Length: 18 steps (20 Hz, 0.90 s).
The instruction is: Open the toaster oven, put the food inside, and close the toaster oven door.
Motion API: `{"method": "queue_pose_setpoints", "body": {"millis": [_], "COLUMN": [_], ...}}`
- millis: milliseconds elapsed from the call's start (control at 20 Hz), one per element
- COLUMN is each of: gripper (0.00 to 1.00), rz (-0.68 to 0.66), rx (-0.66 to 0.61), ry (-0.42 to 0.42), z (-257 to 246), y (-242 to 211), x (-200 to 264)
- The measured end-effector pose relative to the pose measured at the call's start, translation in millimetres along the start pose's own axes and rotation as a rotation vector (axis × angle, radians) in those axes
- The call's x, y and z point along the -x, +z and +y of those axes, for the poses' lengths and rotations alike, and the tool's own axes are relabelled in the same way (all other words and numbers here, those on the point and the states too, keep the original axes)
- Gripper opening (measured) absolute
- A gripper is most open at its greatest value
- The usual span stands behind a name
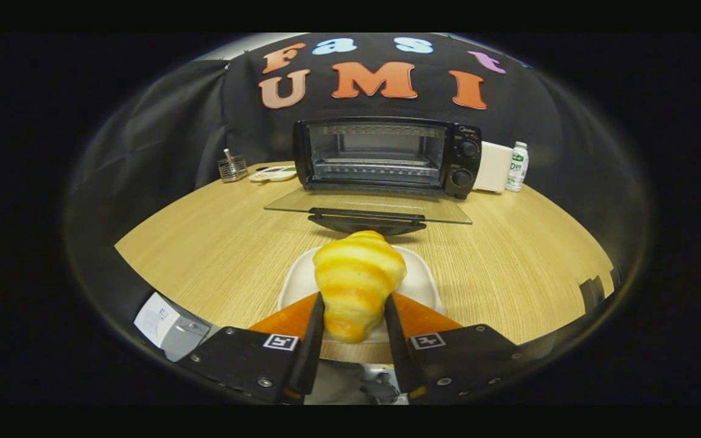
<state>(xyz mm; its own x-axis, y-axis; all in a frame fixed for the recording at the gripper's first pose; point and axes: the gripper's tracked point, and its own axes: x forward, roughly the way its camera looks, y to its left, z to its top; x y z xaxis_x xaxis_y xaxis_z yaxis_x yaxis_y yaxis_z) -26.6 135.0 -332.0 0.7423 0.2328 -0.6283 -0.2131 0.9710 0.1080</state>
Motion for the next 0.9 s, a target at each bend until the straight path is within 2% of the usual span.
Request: {"method": "queue_pose_setpoints", "body": {"millis": [200, 500, 900], "gripper": [0.48, 0.48, 0.48], "rz": [-0.035, -0.112, -0.178], "rx": [-0.055, -0.036, -0.036], "ry": [0.037, 0.054, 0.053], "z": [2.9, 8.6, 11.2], "y": [17.4, 56.5, 115.0], "x": [10.9, 18.1, -5.9]}}
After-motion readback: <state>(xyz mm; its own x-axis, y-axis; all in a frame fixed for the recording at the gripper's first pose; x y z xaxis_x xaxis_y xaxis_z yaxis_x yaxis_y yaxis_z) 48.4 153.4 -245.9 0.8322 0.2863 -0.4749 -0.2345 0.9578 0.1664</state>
